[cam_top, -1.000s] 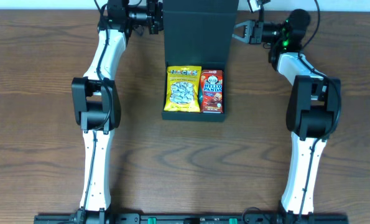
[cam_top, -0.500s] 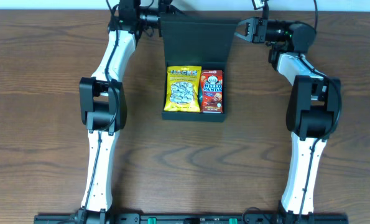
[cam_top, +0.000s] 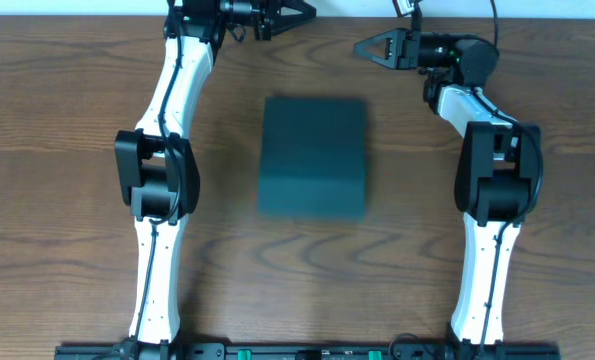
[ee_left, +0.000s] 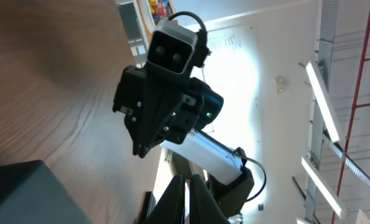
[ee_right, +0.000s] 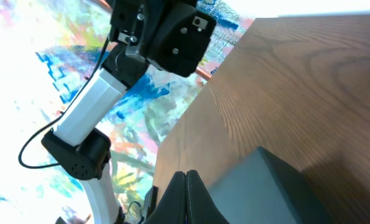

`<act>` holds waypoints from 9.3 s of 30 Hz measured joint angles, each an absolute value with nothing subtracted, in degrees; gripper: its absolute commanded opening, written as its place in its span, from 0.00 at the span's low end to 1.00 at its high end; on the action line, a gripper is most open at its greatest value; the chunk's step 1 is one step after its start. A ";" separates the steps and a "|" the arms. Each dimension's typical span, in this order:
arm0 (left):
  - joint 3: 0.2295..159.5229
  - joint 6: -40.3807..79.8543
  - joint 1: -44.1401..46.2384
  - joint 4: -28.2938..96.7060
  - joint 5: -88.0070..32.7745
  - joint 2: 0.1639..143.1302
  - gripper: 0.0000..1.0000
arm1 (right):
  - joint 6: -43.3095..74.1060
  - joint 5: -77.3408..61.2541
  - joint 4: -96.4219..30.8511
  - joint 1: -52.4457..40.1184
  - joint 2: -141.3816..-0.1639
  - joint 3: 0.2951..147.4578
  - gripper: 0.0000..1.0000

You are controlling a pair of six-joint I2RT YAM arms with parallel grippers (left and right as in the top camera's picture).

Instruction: Pack container

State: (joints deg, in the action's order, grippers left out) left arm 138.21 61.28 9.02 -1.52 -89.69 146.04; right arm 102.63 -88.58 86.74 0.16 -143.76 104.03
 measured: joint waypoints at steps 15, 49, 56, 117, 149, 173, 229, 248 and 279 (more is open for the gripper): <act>138.21 55.51 10.31 -1.54 -87.61 146.04 0.06 | 90.17 -88.36 71.05 0.19 -143.76 104.05 0.01; 144.40 33.23 11.53 42.76 -29.65 144.73 0.06 | 27.90 -41.65 -22.13 11.77 -143.61 125.84 0.02; 146.21 20.80 16.27 52.12 -25.45 136.94 0.06 | 14.63 -43.79 -40.12 11.75 -138.69 128.68 0.02; 103.72 -9.04 21.93 58.48 -25.06 112.75 0.06 | -12.12 -29.91 -50.17 -4.10 -86.46 68.03 0.02; 90.43 -9.28 21.45 46.35 -35.20 115.15 0.06 | -5.02 -38.65 -37.95 -11.22 -86.17 53.47 0.02; 90.00 -9.28 21.19 46.09 -36.07 115.20 0.06 | 34.54 -17.12 1.72 -27.42 -86.17 32.95 0.02; 89.58 -9.28 15.75 47.22 -37.36 115.20 0.06 | 38.65 -9.72 0.34 -24.03 -71.88 32.18 0.01; 89.58 -9.28 15.75 47.18 -37.34 115.20 0.06 | 35.20 -16.29 2.76 -23.86 -75.24 32.73 0.01; 92.38 -8.91 15.75 51.40 -35.94 113.01 0.06 | 25.19 -11.18 -13.76 -18.11 -70.54 45.56 0.02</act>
State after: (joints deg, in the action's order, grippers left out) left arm 92.38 -8.91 15.75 51.40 -35.94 113.01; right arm 25.19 -11.18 -13.76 -18.11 -70.54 45.56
